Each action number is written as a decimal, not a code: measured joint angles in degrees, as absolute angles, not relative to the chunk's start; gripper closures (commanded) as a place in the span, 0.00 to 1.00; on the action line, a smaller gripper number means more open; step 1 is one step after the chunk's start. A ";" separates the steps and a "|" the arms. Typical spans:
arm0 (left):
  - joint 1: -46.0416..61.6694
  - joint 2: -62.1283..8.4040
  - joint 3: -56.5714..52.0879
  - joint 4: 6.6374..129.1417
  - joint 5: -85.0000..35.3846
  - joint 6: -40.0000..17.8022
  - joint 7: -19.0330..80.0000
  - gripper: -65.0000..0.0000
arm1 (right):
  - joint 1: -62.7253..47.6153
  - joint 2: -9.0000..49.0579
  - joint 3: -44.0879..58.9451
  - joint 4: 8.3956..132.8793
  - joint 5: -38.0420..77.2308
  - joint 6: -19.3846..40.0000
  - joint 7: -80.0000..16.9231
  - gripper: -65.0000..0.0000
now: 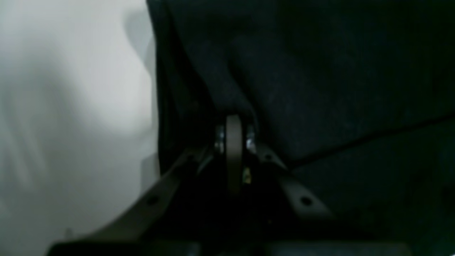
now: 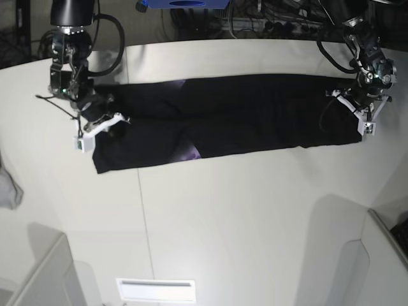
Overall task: Fold the T-shirt properly
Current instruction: 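Grasp both ends of the black shirt strip with both grippers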
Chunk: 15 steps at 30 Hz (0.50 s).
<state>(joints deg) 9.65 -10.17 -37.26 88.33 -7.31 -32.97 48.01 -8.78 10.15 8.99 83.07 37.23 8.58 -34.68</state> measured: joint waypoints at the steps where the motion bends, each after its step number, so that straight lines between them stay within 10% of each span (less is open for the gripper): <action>1: 9.37 -10.15 -37.23 88.33 -7.33 -32.99 48.10 1.00 | -8.78 10.20 8.99 83.07 37.21 8.56 -34.65 1.00; 15: 8.80 -10.35 -43.05 96.90 -7.29 -33.19 55.16 1.00 | -12.43 9.76 8.60 101.73 35.16 6.83 -37.65 1.00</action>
